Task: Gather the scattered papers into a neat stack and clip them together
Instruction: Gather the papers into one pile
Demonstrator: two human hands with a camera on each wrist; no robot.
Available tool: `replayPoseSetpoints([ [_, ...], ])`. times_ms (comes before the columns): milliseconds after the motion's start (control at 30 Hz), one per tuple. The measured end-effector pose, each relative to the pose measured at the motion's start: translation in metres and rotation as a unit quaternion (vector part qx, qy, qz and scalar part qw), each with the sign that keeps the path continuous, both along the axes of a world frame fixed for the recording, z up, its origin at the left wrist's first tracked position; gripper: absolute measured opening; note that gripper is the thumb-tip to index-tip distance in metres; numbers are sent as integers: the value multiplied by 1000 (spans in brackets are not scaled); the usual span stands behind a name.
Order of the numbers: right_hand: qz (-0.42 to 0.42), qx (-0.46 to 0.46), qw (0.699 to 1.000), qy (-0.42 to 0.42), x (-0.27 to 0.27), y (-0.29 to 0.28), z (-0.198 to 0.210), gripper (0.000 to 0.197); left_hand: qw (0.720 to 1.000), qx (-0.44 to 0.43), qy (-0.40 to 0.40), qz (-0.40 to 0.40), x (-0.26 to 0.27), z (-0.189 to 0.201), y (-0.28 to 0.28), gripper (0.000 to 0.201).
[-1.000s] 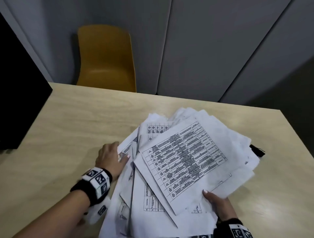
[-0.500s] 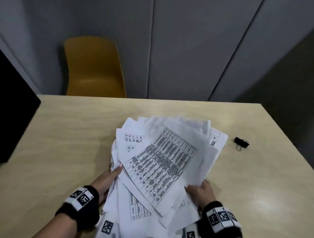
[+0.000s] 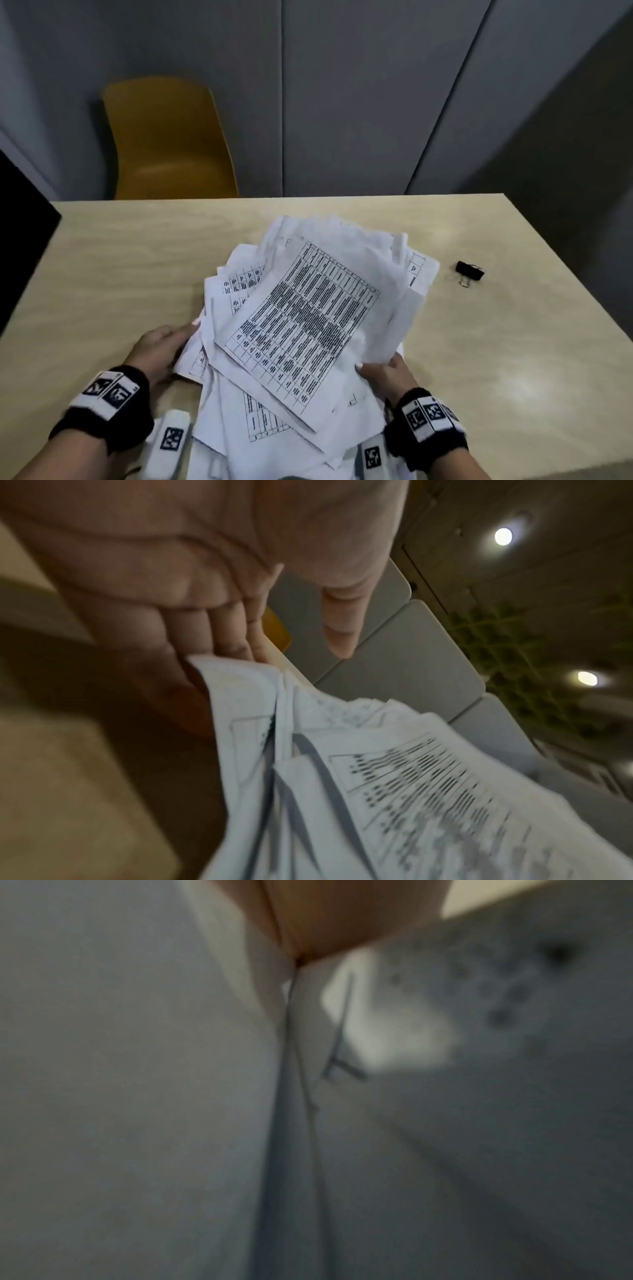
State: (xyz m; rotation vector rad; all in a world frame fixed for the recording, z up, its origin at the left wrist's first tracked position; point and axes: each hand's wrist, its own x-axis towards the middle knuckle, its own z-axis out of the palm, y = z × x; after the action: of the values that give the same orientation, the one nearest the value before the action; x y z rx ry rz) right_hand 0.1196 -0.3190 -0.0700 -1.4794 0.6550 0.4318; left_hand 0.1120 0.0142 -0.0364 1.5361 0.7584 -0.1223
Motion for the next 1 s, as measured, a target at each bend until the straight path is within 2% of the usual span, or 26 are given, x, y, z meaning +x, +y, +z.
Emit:
replayPoseSetpoints([
  [100, -9, 6, 1000, -4, 0, -1, 3, 41, 998, -44, 34, -35, 8, -5, 0, 29],
  [133, 1, -12, 1000, -2, 0, 1, 2, 43, 996, -52, 40, -53, 9, -9, -3, 34],
  [200, 46, -63, 997, -6, 1, 6, 3, 51, 992, -72, 50, -86, 6, -14, -9, 29],
  [267, 71, -97, 993, -17, 0, 13, 7, 36, 990, -70, 64, -107, 2, -22, -14, 37],
  [333, 65, -67, 995, -25, 0, 16, 10, 33, 988, -64, 68, -120, -3, -26, -19, 51],
  [433, 70, -49, 995, -50, 0, 22, 20, 29, 995, -53, 50, -75, -10, -32, -20, 49],
  [500, 118, -127, 982, -74, 2, 23, 26, 21, 997, -64, 32, -38, -20, -38, -17, 45],
  [567, 153, -278, 943, -98, 8, 20, 29, 28, 996, -81, 19, -20, -32, -38, -14, 37],
  [633, 149, -364, 915, -91, 16, 16, 33, 33, 996, -86, 11, -8, -42, -37, -13, 31],
  [700, 126, -391, 910, -62, 23, 12, 32, 36, 996, -92, 11, 14, -49, -38, -10, 23],
  [800, 62, -408, 910, -19, 27, 6, 28, 60, 993, -108, 37, 42, -54, -43, -4, 25],
  [900, 105, -368, 923, -42, 25, 10, 23, 80, 989, -135, 31, 52, -56, -45, 1, 25],
  [1000, 146, -357, 921, -58, 24, 19, 19, 85, 979, -190, 15, 69, -56, -46, 3, 26],
])
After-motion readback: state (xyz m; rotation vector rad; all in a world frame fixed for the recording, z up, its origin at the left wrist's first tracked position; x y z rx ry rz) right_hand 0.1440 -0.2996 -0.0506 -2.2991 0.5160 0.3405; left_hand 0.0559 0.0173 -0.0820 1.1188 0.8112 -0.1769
